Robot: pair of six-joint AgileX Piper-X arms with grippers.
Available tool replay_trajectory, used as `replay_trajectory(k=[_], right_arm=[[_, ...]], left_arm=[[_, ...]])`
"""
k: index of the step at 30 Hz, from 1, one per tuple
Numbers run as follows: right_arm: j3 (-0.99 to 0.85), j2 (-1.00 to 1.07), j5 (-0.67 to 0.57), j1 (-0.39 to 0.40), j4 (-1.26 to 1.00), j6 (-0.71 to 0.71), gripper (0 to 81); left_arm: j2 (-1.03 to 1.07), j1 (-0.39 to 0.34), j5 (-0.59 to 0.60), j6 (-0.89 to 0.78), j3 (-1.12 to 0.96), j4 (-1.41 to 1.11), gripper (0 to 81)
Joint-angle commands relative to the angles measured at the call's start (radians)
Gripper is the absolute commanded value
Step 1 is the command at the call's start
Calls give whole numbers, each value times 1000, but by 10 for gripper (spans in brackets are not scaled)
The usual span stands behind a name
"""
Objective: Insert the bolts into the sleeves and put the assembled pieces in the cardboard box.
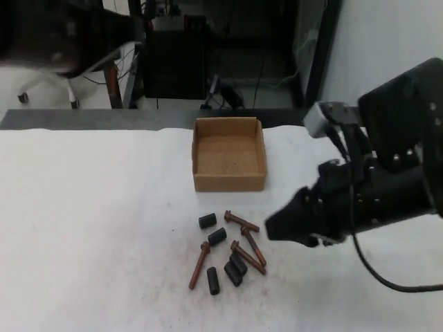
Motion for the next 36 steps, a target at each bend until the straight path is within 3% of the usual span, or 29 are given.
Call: replay_trajectory(k=[1, 5, 13, 21, 33, 36], right_arm=[[-39, 89, 4, 71, -77, 69, 272], [-113, 216, 12, 107, -30, 49, 272], [-339, 467, 183, 144, 239, -159, 272], [-475, 605, 228, 184, 315, -36, 272], [-501, 697, 238, 268, 271, 62, 272], [-505, 697, 303, 268, 264, 54, 274]], left_arm=[[-146, 59, 188, -20, 188, -16, 4], [-257, 64, 289, 54, 363, -17, 4], [-341, 64, 292, 131, 487, -18, 4], [-341, 64, 292, 159, 487, -32, 4], [-341, 64, 292, 158, 487, -15, 4], [-341, 64, 292, 158, 487, -15, 4]])
